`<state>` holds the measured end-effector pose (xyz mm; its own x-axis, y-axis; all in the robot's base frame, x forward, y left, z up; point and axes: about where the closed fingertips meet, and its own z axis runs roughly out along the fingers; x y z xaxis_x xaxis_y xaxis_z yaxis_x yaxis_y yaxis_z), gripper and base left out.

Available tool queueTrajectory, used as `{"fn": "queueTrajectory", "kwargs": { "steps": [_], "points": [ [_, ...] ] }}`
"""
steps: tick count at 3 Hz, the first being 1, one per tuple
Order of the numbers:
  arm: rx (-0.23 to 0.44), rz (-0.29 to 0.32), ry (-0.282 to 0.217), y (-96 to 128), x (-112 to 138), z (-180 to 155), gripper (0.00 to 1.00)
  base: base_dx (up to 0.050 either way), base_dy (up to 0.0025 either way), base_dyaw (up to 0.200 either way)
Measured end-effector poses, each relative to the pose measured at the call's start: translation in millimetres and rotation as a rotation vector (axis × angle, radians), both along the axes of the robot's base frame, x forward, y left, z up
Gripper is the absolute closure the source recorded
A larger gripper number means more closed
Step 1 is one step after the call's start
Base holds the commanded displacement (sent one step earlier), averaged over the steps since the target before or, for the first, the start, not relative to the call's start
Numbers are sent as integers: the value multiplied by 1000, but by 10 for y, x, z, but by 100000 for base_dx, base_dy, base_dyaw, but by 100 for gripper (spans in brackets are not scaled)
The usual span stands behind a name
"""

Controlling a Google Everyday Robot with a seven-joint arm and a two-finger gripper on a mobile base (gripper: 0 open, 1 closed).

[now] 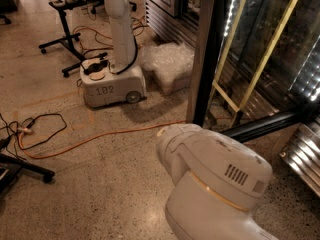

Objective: Close left fridge door

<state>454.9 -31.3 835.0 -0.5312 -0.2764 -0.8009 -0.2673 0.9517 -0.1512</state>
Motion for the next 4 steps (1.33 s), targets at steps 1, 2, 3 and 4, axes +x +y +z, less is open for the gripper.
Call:
{"fn": "queueTrajectory", "kwargs": {
  "steps": [1, 2, 3, 4],
  "points": [
    [-16, -32, -8, -58, 26, -1, 100, 0, 0, 0],
    [-16, -32, -8, -58, 26, -1, 100, 0, 0, 0],
    [-23, -32, -30, -42, 88, 23, 100, 0, 0, 0],
    [-11, -56, -59, -6, 253, 28, 100, 0, 0, 0]
  ]
}}
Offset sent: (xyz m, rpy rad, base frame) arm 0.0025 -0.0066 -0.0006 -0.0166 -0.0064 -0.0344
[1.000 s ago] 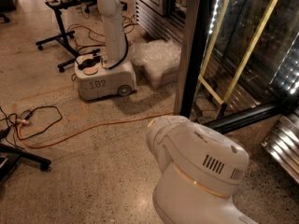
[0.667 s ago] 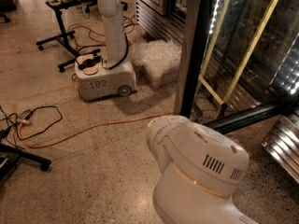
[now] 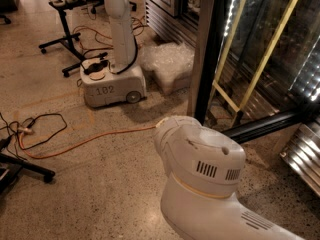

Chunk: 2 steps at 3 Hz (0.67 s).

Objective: Close left fridge door

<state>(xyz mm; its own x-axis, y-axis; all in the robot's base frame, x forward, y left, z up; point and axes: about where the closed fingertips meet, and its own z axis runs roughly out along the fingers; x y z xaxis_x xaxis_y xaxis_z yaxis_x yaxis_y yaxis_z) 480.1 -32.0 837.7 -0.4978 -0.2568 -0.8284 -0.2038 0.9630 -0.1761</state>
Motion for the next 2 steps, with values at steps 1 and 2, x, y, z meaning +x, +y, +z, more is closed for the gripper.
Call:
{"fn": "queueTrajectory", "kwargs": {
  "steps": [1, 2],
  "points": [
    [-18, 12, -57, 297, 471, -199, 100, 0, 0, 0],
    [-75, 50, -74, 359, 478, -167, 100, 0, 0, 0]
  ]
}}
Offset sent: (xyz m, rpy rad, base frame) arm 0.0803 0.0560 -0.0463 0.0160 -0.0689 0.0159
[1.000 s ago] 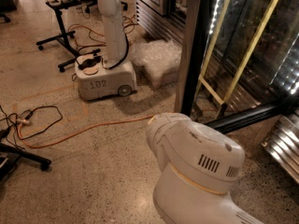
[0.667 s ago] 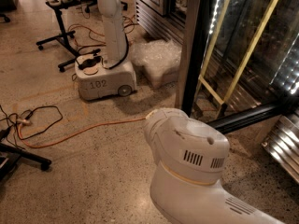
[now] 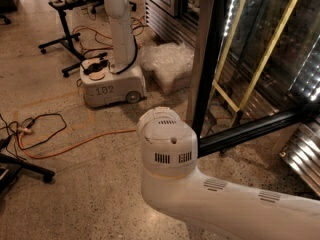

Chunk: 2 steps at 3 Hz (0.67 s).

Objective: Close left fridge door

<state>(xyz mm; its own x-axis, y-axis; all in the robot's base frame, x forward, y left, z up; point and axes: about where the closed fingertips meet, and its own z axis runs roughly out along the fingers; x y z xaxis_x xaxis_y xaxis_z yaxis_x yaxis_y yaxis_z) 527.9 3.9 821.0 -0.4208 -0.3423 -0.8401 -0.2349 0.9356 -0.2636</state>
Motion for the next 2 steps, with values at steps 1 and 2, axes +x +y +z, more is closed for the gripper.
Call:
{"fn": "queueTrajectory", "kwargs": {
  "steps": [1, 2],
  "points": [
    [0, 0, 0, 0, 0, 0, 100, 0, 0, 0],
    [-37, -15, -28, -32, 159, -35, 100, 0, 0, 0]
  ]
}}
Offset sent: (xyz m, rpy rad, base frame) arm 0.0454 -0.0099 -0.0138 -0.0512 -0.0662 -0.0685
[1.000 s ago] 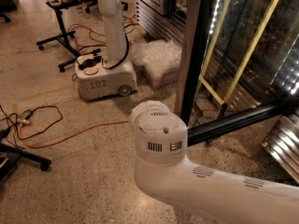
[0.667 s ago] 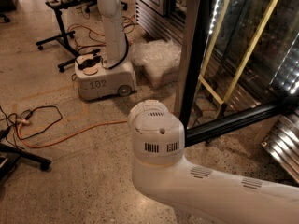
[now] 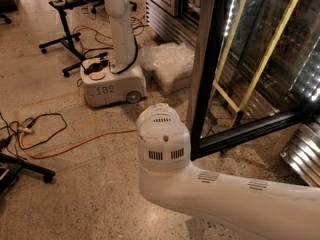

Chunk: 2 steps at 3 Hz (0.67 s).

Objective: Close left fridge door

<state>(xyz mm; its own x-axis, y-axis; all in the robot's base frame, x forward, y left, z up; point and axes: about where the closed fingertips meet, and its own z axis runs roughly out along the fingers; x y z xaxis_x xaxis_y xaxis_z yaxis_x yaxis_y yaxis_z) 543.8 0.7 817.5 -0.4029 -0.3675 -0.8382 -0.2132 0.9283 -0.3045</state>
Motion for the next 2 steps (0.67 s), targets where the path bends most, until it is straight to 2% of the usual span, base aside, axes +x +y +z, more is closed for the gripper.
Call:
{"fn": "queueTrajectory", "kwargs": {
  "steps": [1, 2],
  "points": [
    [-45, -36, -44, -11, 276, -74, 100, 0, 0, 0],
    [-100, -80, -81, 114, 574, -242, 100, 0, 0, 0]
  ]
}}
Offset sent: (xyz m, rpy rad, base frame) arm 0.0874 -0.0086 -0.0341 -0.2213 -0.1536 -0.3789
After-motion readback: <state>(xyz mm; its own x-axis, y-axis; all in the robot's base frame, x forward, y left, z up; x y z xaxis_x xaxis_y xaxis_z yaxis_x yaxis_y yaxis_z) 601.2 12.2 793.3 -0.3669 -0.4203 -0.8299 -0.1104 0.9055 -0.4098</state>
